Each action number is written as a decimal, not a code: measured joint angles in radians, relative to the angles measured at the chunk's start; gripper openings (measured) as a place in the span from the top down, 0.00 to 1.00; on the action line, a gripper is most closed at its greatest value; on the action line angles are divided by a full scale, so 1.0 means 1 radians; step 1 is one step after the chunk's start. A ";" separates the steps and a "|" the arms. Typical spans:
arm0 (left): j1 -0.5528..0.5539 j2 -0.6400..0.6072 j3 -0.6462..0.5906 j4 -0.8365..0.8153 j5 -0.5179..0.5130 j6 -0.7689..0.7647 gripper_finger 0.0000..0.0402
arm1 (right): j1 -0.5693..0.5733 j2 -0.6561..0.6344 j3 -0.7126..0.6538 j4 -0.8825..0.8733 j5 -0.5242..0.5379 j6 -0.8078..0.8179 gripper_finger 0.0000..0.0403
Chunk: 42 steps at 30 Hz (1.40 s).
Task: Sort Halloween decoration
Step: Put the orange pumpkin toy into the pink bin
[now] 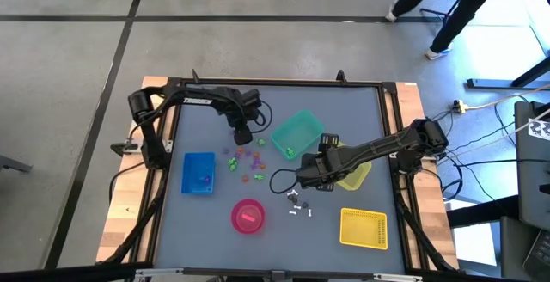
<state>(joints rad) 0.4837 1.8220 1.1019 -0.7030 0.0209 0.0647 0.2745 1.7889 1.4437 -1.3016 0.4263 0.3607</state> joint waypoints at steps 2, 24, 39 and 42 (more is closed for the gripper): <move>0.000 0.006 0.000 0.000 -0.004 0.000 0.60 | 0.000 0.000 0.000 0.000 0.000 0.000 0.44; 0.000 0.010 0.000 -0.022 -0.054 -0.009 0.60 | 0.000 0.000 0.000 0.000 0.000 0.000 0.44; 0.001 0.043 0.002 -0.032 -0.026 -0.009 0.78 | 0.000 0.000 0.000 0.000 0.000 0.000 0.44; 0.000 0.043 0.002 -0.039 -0.029 -0.009 0.80 | 0.000 0.000 0.000 0.000 0.000 0.000 0.44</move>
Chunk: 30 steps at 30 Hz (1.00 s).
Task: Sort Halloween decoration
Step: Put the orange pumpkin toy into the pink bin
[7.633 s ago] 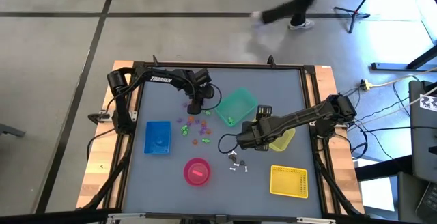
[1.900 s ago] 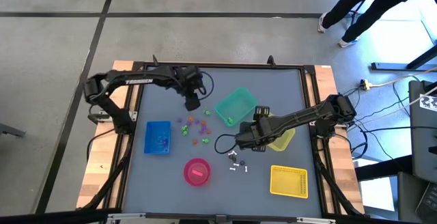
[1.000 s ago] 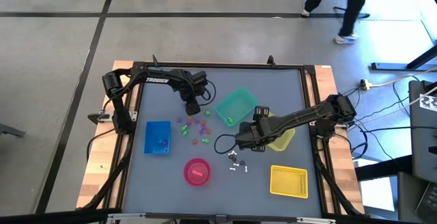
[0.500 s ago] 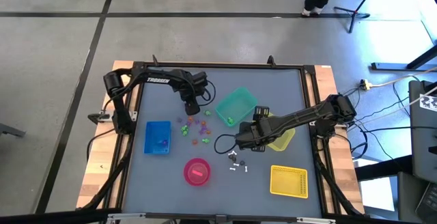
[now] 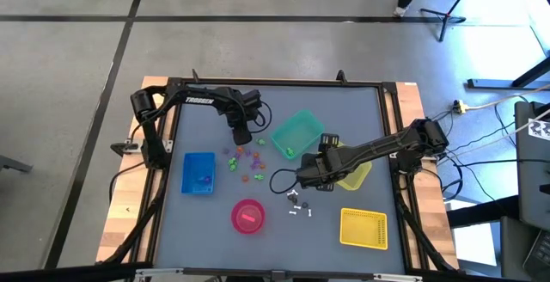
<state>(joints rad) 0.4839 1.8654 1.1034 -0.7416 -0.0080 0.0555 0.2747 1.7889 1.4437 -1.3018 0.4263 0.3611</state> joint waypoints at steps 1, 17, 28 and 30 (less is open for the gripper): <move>0.000 0.000 0.000 -0.001 0.000 0.000 0.80 | 0.000 0.000 0.000 0.000 0.000 0.000 0.44; -0.001 -0.045 -0.008 -0.025 0.083 0.002 0.81 | 0.000 0.000 0.000 0.000 0.000 0.000 0.44; -0.014 -0.071 -0.006 -0.047 0.357 0.002 0.81 | 0.000 0.000 0.000 0.000 0.000 0.000 0.44; -0.025 -0.072 -0.005 -0.049 0.443 0.002 0.81 | 0.000 0.000 0.000 0.000 0.000 0.000 0.44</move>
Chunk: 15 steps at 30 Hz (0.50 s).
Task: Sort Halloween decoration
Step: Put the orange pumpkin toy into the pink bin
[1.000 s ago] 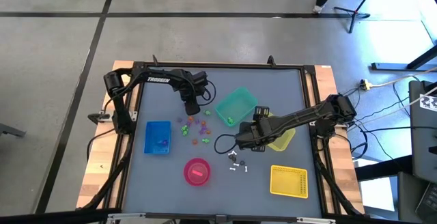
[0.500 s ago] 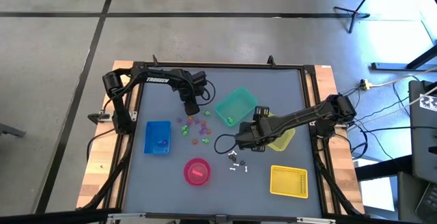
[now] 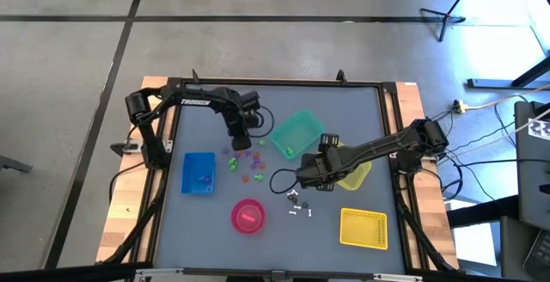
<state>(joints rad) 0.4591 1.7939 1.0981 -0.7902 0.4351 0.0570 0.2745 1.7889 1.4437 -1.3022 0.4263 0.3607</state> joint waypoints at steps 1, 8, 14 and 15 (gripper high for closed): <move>-0.006 0.000 0.001 0.000 0.042 0.000 0.81 | 0.000 0.000 0.000 0.000 0.000 0.000 0.44; -0.075 -0.001 0.001 -0.019 0.279 -0.001 0.81 | 0.000 0.000 0.000 0.000 0.000 0.000 0.44; -0.165 -0.002 0.002 -0.021 0.338 -0.003 0.81 | 0.000 0.000 0.000 0.000 0.000 0.000 0.44; -0.182 -0.002 0.002 -0.021 0.338 -0.009 0.81 | 0.000 0.000 0.000 0.000 0.000 0.000 0.44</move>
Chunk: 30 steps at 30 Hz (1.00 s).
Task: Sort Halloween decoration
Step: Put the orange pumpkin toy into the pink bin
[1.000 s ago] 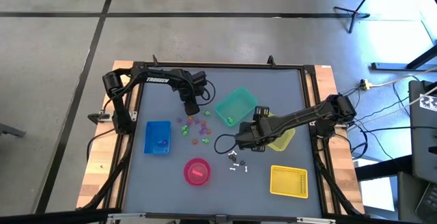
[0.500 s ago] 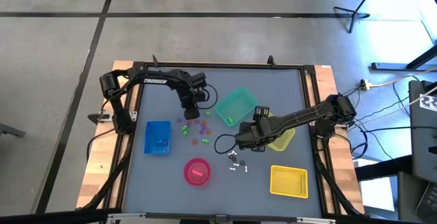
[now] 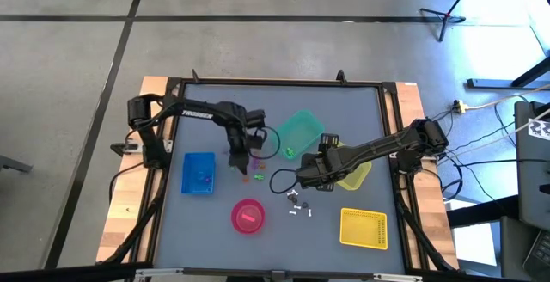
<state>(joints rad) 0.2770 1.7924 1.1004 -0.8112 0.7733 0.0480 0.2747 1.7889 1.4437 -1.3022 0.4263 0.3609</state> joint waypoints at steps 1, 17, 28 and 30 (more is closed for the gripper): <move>-0.019 0.000 0.000 0.000 0.000 -0.010 0.81 | 0.000 0.000 0.000 0.000 0.000 0.000 0.44; -0.277 -0.001 0.000 0.079 -0.027 -0.100 0.81 | 0.000 0.000 0.000 0.000 0.000 0.000 0.44; -0.360 -0.002 0.001 0.215 -0.039 -0.178 0.81 | 0.000 0.000 0.000 0.001 0.000 0.000 0.44; -0.367 -0.002 0.001 0.237 -0.051 -0.178 0.81 | 0.000 0.000 0.000 0.000 0.000 0.000 0.44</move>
<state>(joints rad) -0.0904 1.7908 1.1011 -0.5745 0.7220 -0.1296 0.2749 1.7889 1.4437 -1.3018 0.4263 0.3607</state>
